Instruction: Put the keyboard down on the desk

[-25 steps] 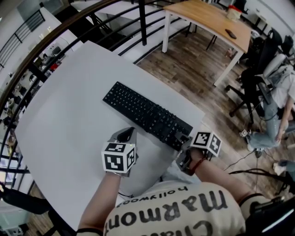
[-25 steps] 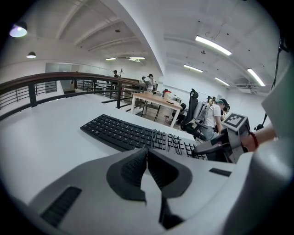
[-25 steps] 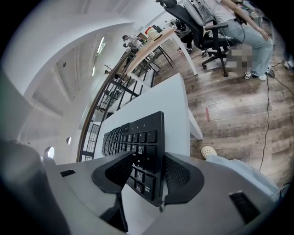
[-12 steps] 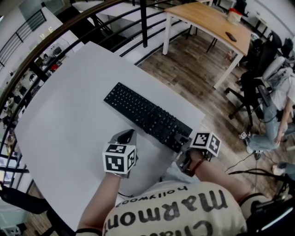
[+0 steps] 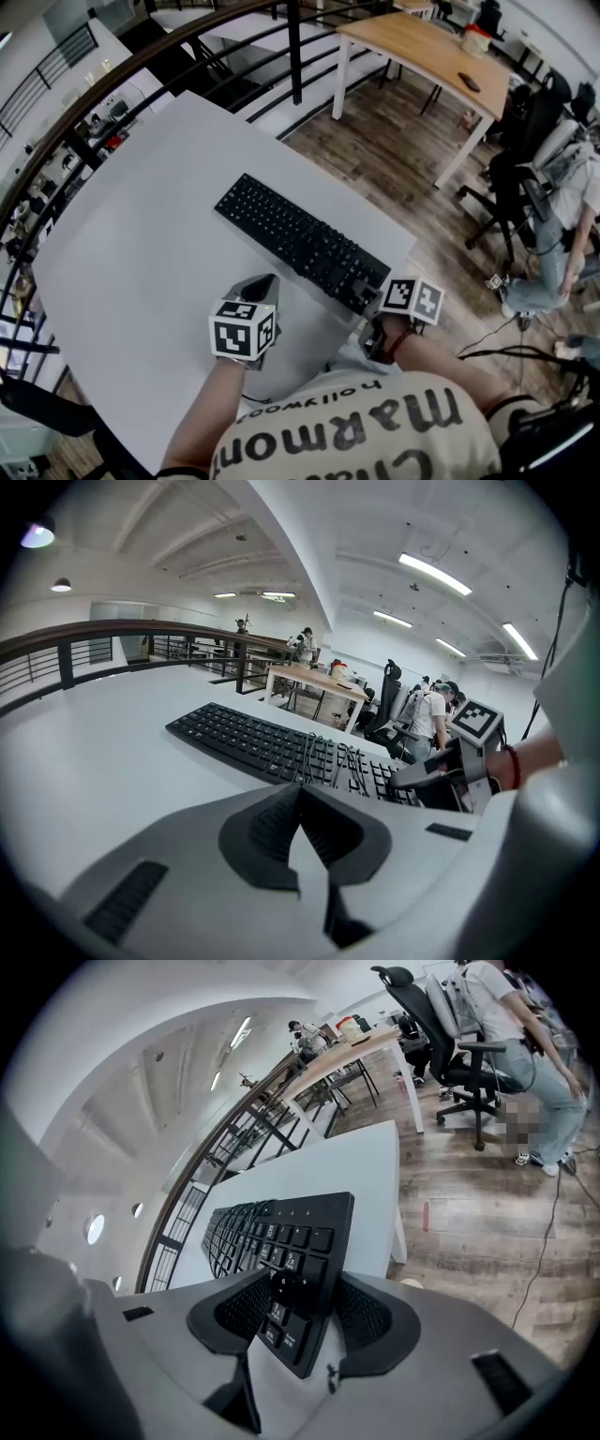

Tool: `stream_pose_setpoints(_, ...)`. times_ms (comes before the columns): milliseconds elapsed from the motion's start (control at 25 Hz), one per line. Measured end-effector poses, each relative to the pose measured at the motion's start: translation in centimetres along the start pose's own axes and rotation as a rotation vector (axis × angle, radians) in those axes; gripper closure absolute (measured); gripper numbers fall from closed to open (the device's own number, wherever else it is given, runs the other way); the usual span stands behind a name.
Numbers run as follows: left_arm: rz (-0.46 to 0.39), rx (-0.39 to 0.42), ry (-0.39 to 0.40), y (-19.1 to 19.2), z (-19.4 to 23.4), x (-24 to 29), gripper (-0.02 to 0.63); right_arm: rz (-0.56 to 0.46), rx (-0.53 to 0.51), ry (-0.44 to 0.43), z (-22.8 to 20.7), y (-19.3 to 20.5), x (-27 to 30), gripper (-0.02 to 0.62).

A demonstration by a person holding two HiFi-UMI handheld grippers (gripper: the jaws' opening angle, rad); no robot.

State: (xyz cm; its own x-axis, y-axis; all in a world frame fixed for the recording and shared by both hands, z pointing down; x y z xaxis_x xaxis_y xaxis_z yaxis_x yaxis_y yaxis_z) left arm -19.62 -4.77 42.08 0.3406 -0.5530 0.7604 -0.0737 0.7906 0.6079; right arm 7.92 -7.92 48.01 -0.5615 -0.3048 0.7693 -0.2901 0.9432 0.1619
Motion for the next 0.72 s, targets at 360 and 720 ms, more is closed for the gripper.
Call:
stream_pose_setpoints(360, -0.015, -0.041, -0.022, 1.2, 0.2, -0.7, 0.603, -0.059, -0.104, 0.074, 0.3, 0.5, 0.0, 0.353)
stream_pose_setpoints(720, -0.027, -0.066, -0.056, 2.5, 0.1, -2.3, 0.603, -0.081, -0.232, 0.132, 0.6, 0.1, 0.1, 0.327)
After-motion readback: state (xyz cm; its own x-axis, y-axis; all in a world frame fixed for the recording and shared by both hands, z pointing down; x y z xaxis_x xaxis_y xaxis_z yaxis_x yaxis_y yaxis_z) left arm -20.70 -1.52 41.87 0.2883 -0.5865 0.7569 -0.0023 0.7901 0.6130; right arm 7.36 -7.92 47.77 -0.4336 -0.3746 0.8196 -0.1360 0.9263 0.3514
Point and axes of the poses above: the fingertips, and each gripper's own axes: x forward along the fingers, z to its left, y out of its underside, the point moved 9 cm from there along -x, backward along the fingers, and after that the axes turned 11 degrees about z, right-handed, at the moved point
